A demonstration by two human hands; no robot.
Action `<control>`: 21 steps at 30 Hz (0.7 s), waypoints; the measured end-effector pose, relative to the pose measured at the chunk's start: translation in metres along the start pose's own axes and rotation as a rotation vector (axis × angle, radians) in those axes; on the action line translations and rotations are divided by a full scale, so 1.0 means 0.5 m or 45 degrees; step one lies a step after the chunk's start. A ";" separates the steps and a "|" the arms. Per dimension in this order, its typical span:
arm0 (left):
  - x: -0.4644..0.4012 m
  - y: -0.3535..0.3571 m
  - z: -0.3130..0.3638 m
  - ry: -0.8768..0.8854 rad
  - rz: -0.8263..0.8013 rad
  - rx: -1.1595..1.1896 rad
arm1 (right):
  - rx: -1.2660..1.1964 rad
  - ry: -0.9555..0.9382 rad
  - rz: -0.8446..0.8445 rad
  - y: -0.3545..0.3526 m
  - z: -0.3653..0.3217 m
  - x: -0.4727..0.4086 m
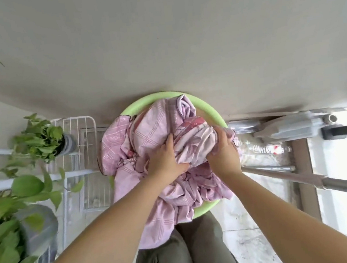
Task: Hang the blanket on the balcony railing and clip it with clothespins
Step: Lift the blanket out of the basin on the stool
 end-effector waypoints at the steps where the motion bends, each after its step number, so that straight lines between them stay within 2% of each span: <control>1: 0.013 -0.007 0.004 -0.007 0.009 0.063 | -0.088 -0.002 -0.002 -0.008 -0.009 0.013; 5: 0.119 -0.059 0.027 -0.033 0.218 0.215 | -0.650 0.093 -0.063 -0.035 -0.040 0.084; 6: 0.153 -0.073 0.035 -0.043 0.264 0.274 | -0.805 0.178 -0.139 -0.032 -0.041 0.103; 8: 0.225 -0.101 0.066 -0.011 0.339 0.364 | -1.133 0.281 -0.441 -0.014 -0.071 0.150; 10: 0.300 -0.132 0.129 0.092 0.390 0.366 | -1.265 0.276 -0.703 -0.022 -0.129 0.198; 11: 0.337 -0.145 0.163 0.150 0.413 0.355 | -1.257 0.265 -0.738 -0.038 -0.155 0.215; 12: 0.372 -0.153 0.195 0.203 0.432 0.351 | -1.224 0.254 -0.697 -0.064 -0.176 0.227; 14: 0.436 -0.165 0.248 0.303 0.449 0.365 | -1.142 0.197 -0.471 -0.144 -0.210 0.236; 16: 0.483 -0.164 0.296 0.488 0.324 0.490 | -1.030 0.100 -0.248 -0.239 -0.246 0.255; 19: 0.541 -0.189 0.322 0.801 0.145 0.733 | -0.932 -0.064 -0.073 -0.359 -0.313 0.320; 21: 0.585 -0.252 0.280 0.910 0.373 0.703 | -0.869 -0.198 -0.005 -0.422 -0.363 0.376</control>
Point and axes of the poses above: each hand's wrist, its own x-axis away from the middle knuckle, its own y-axis out of the palm, z = x × y, the point moved 10 cm from there along -x, towards the middle knuckle, and after that the axes turned 10 degrees about -z, right-handed, at the moved point
